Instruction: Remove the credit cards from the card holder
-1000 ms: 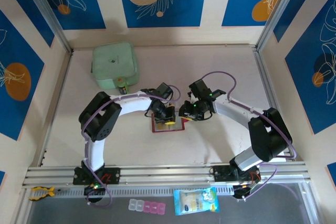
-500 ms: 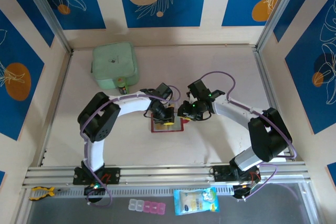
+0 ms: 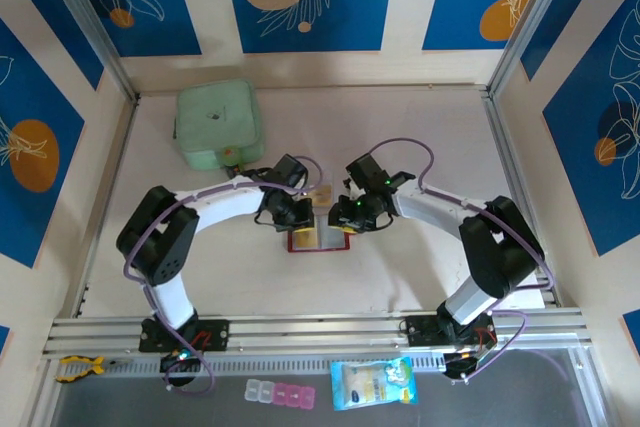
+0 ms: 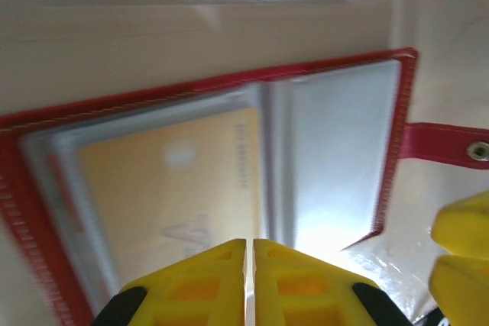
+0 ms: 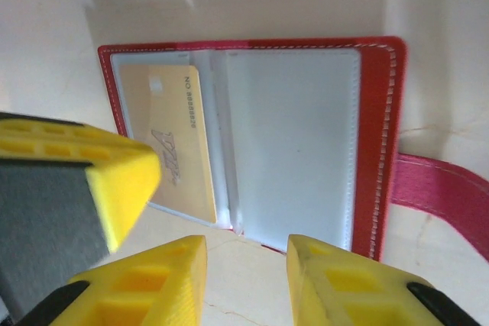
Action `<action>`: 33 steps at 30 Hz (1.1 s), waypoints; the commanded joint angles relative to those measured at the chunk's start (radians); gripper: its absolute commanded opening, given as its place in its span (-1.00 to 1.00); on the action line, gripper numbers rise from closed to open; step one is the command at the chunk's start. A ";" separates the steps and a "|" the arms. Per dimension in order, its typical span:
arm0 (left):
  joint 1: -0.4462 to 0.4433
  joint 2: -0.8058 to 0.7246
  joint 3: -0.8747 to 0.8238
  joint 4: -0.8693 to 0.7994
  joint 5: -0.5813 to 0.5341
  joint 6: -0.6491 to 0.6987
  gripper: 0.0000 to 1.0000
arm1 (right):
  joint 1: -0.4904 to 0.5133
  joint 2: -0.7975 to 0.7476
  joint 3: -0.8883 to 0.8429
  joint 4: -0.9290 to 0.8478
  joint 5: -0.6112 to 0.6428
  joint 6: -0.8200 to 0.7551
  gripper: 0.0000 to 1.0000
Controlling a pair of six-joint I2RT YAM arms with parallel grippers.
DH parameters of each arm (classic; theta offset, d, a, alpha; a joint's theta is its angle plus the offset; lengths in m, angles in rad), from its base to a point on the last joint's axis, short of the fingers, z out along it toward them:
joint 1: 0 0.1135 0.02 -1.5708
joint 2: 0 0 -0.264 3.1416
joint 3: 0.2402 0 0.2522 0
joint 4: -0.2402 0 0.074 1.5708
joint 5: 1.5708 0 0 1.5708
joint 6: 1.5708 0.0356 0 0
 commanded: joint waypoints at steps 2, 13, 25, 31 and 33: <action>0.035 -0.051 -0.058 -0.012 -0.023 -0.003 -0.75 | 0.026 0.042 0.037 0.028 -0.051 0.022 -0.34; 0.056 -0.063 -0.134 0.035 0.006 -0.027 -0.74 | 0.040 0.089 0.074 0.029 -0.063 0.018 -0.35; 0.056 -0.102 -0.135 0.036 0.006 -0.041 -0.74 | 0.042 0.125 0.085 0.064 -0.110 0.012 -0.36; 0.064 -0.095 -0.117 0.019 -0.012 -0.027 -0.75 | 0.045 0.140 0.085 0.086 -0.129 0.010 -0.38; 0.068 -0.082 -0.115 0.021 -0.012 -0.021 -0.76 | 0.045 0.145 0.087 0.093 -0.133 0.008 -0.39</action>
